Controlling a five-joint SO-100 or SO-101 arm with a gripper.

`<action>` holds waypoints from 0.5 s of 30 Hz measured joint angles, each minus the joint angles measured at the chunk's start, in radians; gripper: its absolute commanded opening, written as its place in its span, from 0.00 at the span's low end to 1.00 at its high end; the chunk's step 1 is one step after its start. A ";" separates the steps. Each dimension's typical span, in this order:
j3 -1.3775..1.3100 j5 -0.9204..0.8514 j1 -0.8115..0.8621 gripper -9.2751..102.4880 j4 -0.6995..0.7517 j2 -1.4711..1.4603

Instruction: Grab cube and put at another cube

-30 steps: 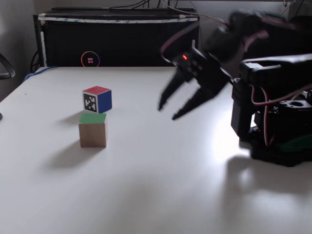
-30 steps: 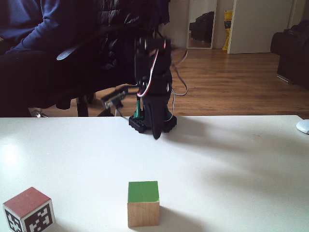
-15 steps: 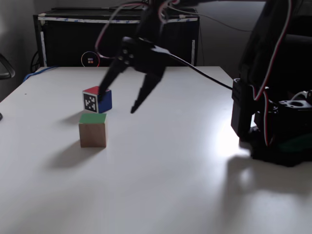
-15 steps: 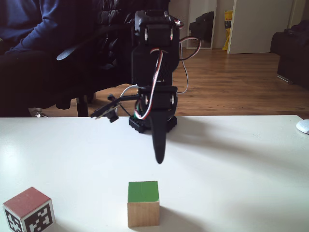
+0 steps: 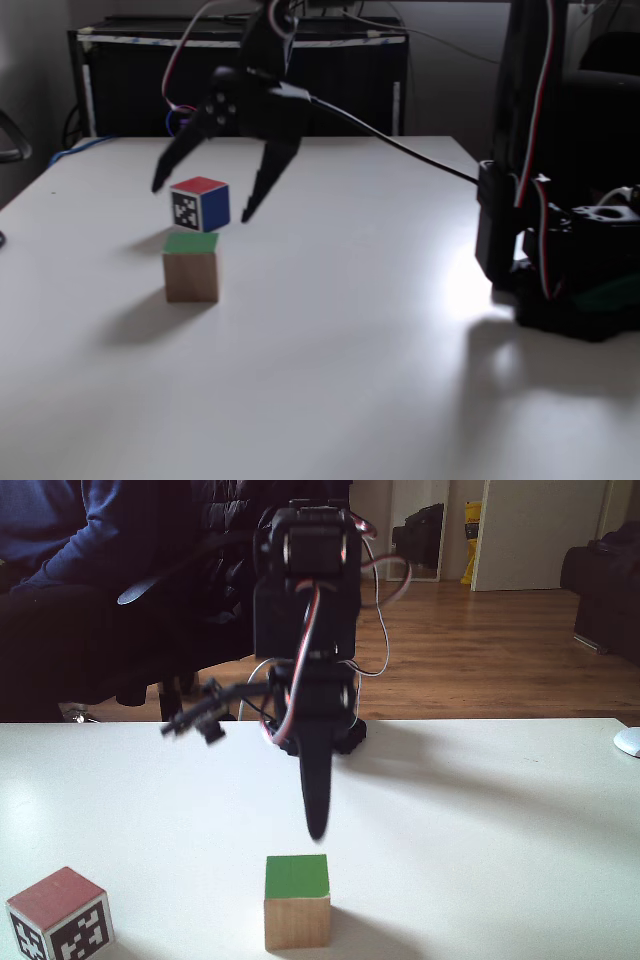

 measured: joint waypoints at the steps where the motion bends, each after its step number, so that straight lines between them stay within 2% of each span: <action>1: -0.020 -0.002 -0.002 0.47 0.002 -0.026; 15: -0.209 -0.023 0.026 0.48 0.035 -0.256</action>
